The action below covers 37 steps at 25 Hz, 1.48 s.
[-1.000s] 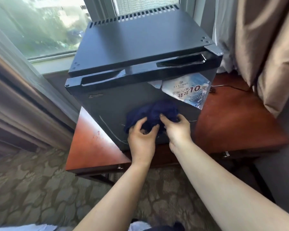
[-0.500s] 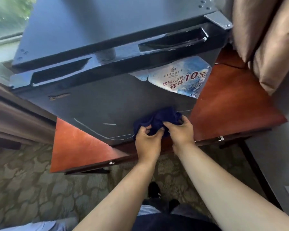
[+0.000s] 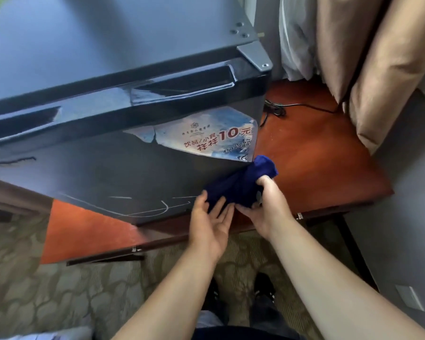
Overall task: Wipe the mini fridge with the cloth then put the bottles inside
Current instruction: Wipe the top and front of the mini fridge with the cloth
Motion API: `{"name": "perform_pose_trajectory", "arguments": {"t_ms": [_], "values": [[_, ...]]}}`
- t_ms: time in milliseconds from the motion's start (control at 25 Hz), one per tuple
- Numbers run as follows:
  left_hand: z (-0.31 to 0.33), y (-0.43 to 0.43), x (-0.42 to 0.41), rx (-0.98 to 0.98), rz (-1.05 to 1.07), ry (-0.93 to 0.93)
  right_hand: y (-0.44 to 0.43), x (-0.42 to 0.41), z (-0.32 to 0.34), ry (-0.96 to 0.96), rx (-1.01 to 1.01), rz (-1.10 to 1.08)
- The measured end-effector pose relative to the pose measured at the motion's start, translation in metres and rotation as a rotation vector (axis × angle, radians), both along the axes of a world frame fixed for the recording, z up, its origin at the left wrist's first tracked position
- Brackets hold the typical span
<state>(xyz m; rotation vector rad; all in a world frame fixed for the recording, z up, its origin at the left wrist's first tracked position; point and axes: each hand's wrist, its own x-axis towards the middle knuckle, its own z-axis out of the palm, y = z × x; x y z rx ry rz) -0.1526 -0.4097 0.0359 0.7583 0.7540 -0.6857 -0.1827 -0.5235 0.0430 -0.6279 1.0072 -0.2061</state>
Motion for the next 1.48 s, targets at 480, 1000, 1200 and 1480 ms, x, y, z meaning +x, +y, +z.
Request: {"name": "perform_pose_trajectory", "arguments": {"t_ms": [480, 1000, 1200, 1480], "values": [[0.018, 0.118, 0.025, 0.233, 0.193, -0.334, 0.105, 0.041, 0.016, -0.105, 0.155, 0.227], [0.100, 0.292, 0.087, 0.188, -0.039, -0.871, 0.239, 0.080, 0.123, -0.411, 0.027, 0.235], [0.080, 0.301, 0.106, 0.107, -0.152, -0.764, 0.253, 0.084, 0.106, -0.289, -0.067, 0.103], [0.007, 0.288, 0.124, 0.220, -0.178, -0.420, 0.271, 0.105, 0.031, -0.017, -0.087, -0.093]]}}
